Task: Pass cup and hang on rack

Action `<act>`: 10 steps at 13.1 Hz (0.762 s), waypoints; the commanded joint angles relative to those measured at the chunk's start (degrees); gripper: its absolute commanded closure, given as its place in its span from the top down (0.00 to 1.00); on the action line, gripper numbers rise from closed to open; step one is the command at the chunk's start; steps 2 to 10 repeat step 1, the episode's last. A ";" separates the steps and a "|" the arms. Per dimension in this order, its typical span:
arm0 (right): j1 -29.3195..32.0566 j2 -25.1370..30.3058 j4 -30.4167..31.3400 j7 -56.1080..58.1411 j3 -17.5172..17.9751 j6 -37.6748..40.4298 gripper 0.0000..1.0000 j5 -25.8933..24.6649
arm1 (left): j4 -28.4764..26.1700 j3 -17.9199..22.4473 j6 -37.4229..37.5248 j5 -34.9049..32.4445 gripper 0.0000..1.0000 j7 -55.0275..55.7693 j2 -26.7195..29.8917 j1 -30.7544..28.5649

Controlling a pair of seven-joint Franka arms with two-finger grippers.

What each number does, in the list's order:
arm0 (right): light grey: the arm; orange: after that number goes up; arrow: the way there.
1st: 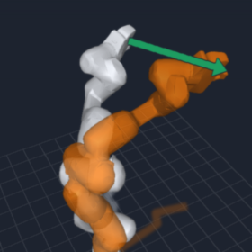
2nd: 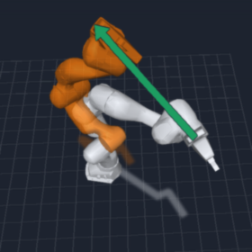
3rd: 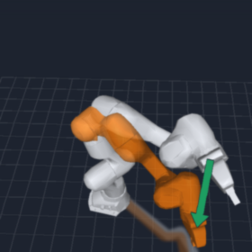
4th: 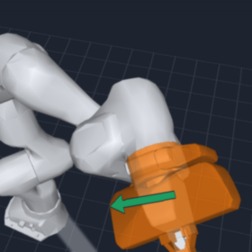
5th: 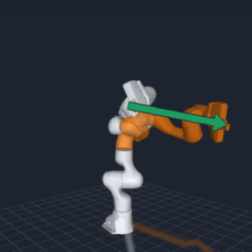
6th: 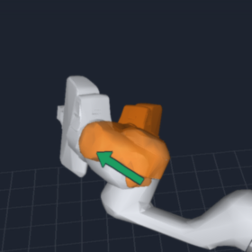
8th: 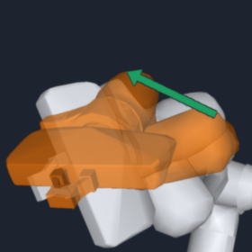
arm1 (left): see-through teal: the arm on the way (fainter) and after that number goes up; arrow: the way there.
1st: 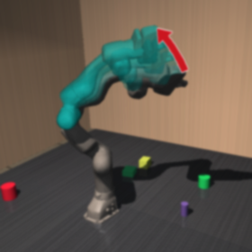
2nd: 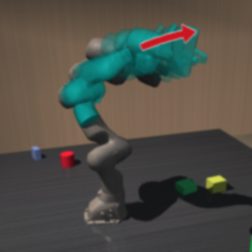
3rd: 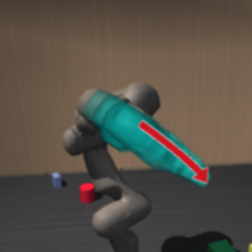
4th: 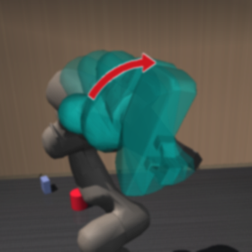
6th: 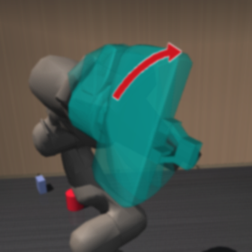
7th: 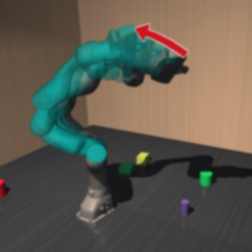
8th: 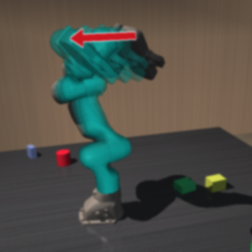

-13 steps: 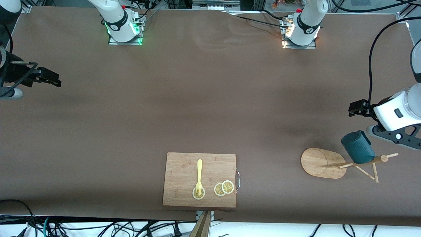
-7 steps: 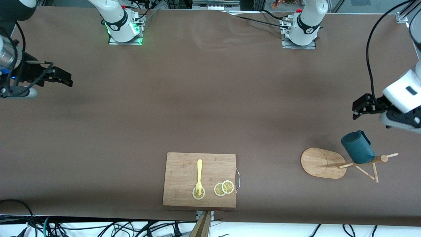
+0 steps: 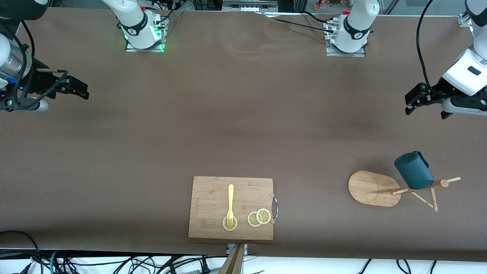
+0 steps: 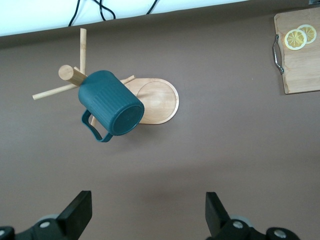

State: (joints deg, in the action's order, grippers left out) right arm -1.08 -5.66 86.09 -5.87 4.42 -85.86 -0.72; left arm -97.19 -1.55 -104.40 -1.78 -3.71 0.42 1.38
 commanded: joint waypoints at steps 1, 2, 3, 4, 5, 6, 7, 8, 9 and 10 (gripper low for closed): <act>0.29 0.74 -0.13 -0.46 0.07 1.04 1.00 0.63 | -1.07 0.23 -0.19 -0.41 1.00 -0.51 0.90 0.46; 0.29 0.74 -0.13 -0.46 0.07 1.04 1.00 0.63 | -1.07 0.23 -0.19 -0.41 1.00 -0.51 0.90 0.46; 0.29 0.74 -0.13 -0.46 0.07 1.04 1.00 0.63 | -1.07 0.23 -0.19 -0.41 1.00 -0.51 0.90 0.46; 0.29 0.74 -0.13 -0.46 0.07 1.04 1.00 0.63 | -1.07 0.23 -0.19 -0.41 1.00 -0.51 0.90 0.46; 0.29 0.74 -0.13 -0.46 0.07 1.04 1.00 0.63 | -1.07 0.23 -0.19 -0.41 1.00 -0.51 0.90 0.46; 0.29 0.74 -0.13 -0.46 0.07 1.04 1.00 0.63 | -1.07 0.23 -0.19 -0.41 1.00 -0.51 0.90 0.46; 0.29 0.74 -0.13 -0.46 0.07 1.04 1.00 0.63 | -1.07 0.23 -0.19 -0.41 1.00 -0.51 0.90 0.46; 0.29 0.74 -0.13 -0.46 0.07 1.04 1.00 0.63 | -1.07 0.23 -0.19 -0.41 1.00 -0.51 0.90 0.46; 0.29 0.74 -0.13 -0.46 0.07 1.04 1.00 0.63 | -1.07 0.23 -0.19 -0.41 1.00 -0.51 0.90 0.46; 0.29 0.74 -0.13 -0.46 0.07 1.04 1.00 0.63 | -1.07 0.23 -0.19 -0.41 1.00 -0.51 0.90 0.46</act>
